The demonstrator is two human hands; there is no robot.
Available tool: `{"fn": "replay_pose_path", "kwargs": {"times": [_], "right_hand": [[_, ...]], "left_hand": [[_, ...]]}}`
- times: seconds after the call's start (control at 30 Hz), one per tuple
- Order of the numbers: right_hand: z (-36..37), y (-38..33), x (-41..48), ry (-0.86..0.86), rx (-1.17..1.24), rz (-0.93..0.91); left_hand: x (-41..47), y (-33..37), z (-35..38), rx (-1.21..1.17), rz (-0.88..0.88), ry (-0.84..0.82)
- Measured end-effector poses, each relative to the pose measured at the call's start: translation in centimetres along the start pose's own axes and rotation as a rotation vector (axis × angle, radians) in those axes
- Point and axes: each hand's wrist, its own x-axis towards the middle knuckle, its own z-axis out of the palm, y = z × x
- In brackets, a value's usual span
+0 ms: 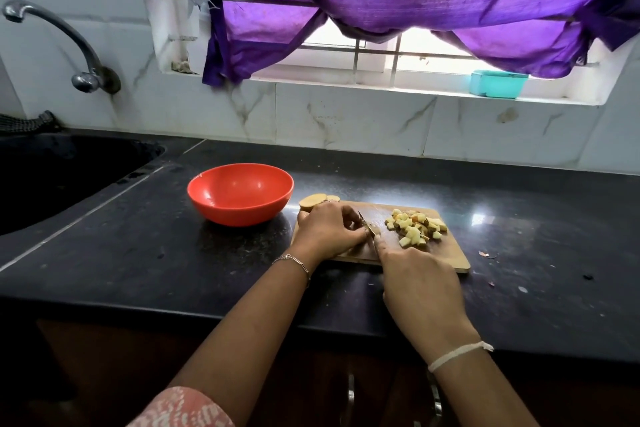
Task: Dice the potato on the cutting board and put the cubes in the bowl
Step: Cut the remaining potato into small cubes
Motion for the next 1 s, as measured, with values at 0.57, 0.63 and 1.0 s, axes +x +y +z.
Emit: {"fn": "replay_pose_path", "kwargs": {"times": [0.57, 0.63, 1.0], "right_hand": [[-0.1, 3.1, -1.6, 0.191, 0.219, 0.284], [0.4, 3.3, -1.3, 0.199, 0.273, 0.292], [1.6, 3.2, -1.1, 0.184, 0.273, 0.267]], "left_hand": [[-0.4, 0.2, 0.3, 0.149, 0.09, 0.081], [-0.4, 0.2, 0.2, 0.188, 0.07, 0.115], [-0.5, 0.1, -0.1, 0.269, 0.263, -0.001]]}}
